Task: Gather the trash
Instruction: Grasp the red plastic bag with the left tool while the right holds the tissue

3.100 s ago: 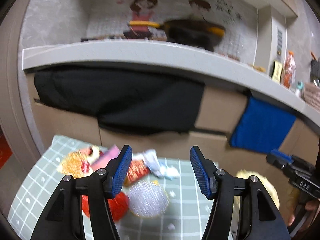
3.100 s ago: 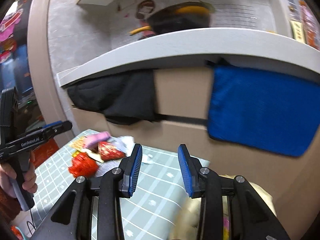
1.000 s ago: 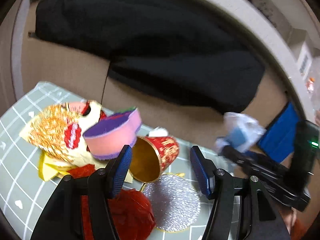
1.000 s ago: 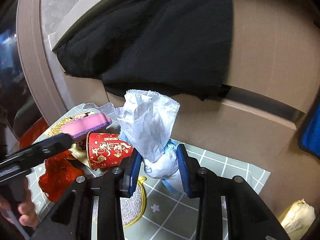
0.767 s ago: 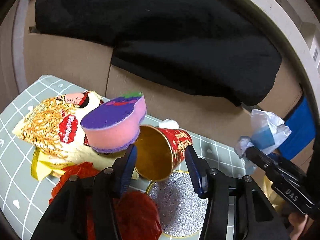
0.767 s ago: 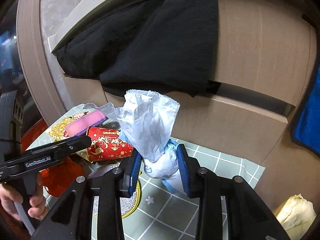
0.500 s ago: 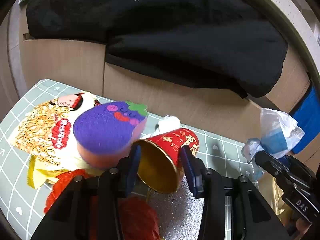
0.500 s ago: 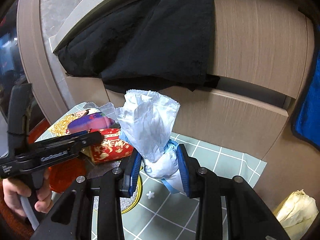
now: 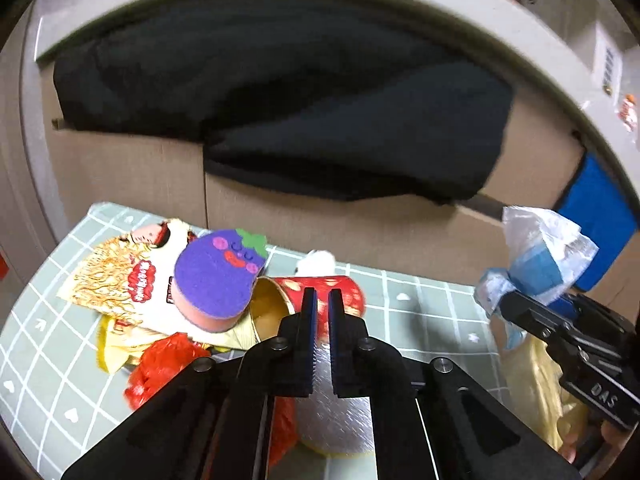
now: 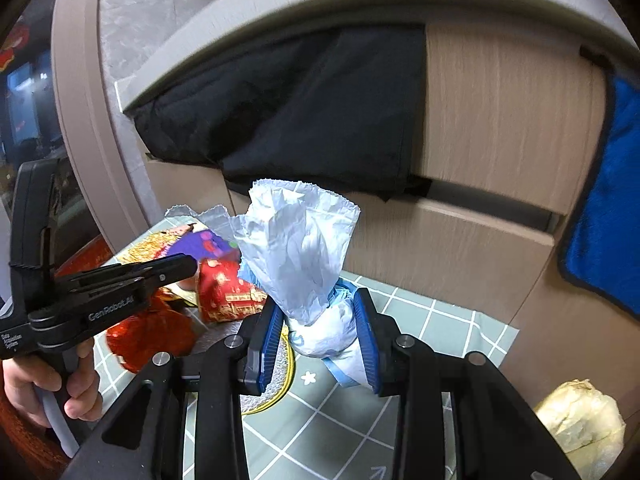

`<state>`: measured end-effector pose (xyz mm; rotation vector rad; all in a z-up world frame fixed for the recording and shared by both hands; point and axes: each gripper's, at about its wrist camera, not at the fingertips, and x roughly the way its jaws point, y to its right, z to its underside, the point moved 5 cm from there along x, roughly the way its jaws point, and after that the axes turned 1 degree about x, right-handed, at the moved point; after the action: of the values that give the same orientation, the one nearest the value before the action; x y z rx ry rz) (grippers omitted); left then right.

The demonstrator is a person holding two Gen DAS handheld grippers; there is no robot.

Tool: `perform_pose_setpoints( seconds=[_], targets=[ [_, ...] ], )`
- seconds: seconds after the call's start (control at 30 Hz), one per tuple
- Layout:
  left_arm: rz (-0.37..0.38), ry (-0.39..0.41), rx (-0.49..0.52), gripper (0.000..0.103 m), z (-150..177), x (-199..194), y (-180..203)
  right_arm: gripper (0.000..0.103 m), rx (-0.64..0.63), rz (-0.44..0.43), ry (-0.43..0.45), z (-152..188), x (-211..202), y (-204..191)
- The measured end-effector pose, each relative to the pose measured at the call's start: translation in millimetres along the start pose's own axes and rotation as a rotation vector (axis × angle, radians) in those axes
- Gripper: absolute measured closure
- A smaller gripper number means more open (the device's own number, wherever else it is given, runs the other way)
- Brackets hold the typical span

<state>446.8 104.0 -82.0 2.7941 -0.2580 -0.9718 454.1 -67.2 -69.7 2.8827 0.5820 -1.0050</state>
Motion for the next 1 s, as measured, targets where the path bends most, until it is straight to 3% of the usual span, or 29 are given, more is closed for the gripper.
perform_pose_setpoints(
  seconds=[0.27,0.4,0.47,0.5,0.57,0.6,0.8,1.0],
  targets=[
    [0.016,0.034,0.053,0.100,15,-66,19,0.070,0.000,-0.019,0.065,1,-59,6],
    [-0.021,0.052,0.016,0.099,26,-85,1,0.071,-0.004,-0.022,0.064,14,-76,10],
    [-0.051,0.080,-0.039,0.094,33,-88,-15,0.070,-0.002,-0.026,0.059,24,-79,12],
    [-0.067,0.087,-0.083,0.090,37,-86,-25,0.070,-0.001,-0.029,0.056,28,-79,13],
    [-0.088,0.077,-0.119,0.060,41,-77,-38,0.071,0.004,-0.035,0.045,35,-77,13],
    [-0.102,0.069,-0.127,0.056,44,-71,-44,0.071,0.010,-0.043,0.033,40,-74,13],
    [-0.167,-0.062,-0.119,0.055,65,-30,-59,0.071,0.007,-0.067,-0.008,56,-61,7],
    [-0.196,-0.067,-0.183,0.051,69,-20,-68,0.070,-0.007,-0.077,-0.015,59,-54,1]
  ],
)
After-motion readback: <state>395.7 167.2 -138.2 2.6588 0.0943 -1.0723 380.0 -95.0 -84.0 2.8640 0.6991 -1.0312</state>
